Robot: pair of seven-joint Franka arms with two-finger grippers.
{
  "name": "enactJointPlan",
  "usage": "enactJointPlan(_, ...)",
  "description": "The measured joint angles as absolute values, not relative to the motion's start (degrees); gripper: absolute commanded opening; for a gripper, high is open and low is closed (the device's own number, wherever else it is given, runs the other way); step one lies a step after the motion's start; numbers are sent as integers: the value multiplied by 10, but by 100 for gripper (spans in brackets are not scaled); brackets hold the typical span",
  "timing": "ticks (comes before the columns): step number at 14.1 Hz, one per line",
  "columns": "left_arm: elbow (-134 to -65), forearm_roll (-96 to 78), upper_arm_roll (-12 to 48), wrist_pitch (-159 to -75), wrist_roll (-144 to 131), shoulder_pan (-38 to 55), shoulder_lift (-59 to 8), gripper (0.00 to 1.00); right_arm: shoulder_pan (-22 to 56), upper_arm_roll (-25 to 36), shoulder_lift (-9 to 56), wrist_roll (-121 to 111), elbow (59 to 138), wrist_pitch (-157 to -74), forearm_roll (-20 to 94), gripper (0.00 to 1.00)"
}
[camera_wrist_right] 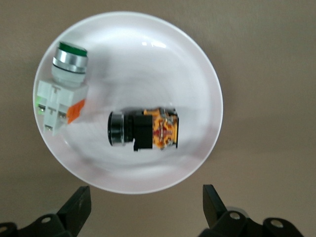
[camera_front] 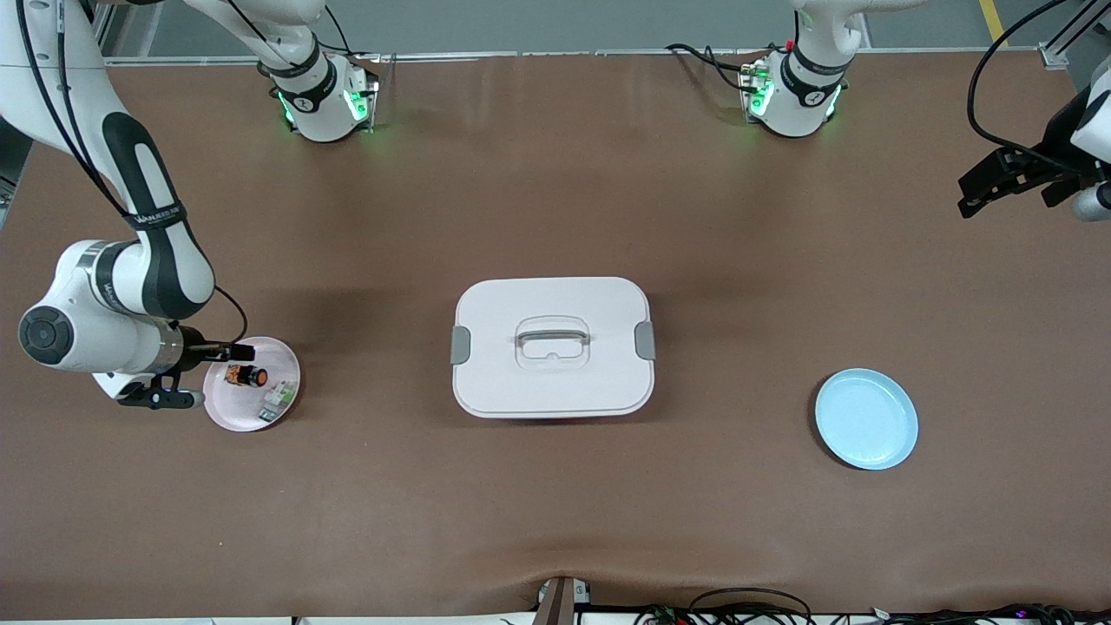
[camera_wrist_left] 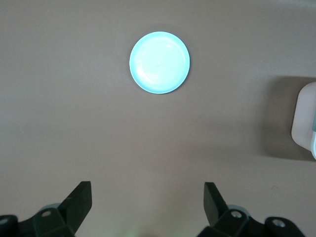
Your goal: Transfer orange switch to right arm and place
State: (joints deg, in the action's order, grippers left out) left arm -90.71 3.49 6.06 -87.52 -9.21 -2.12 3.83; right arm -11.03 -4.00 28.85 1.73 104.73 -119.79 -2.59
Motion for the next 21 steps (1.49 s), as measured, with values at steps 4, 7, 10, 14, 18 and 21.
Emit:
enactJointPlan(4, -907, 35, 61, -875, -92, -21, 38, 100, -111, -40, 279, 39, 1044, -1180, -26, 100)
enactJointPlan(7, -907, 35, 61, -875, -92, -21, 38, 100, -113, -39, 266, 35, 1027, -1180, -26, 100)
enactJointPlan(10, -907, 35, 61, -875, -92, -21, 38, 100, -113, -38, 260, -1, 1001, -1181, -26, 100)
enactJointPlan(14, -908, 35, 61, -875, -92, -21, 38, 100, -113, -37, 258, -19, 949, -1154, -26, 100)
enactJointPlan(18, -908, 35, 61, -875, -92, -21, 38, 100, -119, -37, 244, -19, 927, -1144, -26, 100)
enactJointPlan(21, -909, 35, 61, -875, -92, -20, 38, 100, -119, -38, 199, -11, 925, -1108, -24, 100)
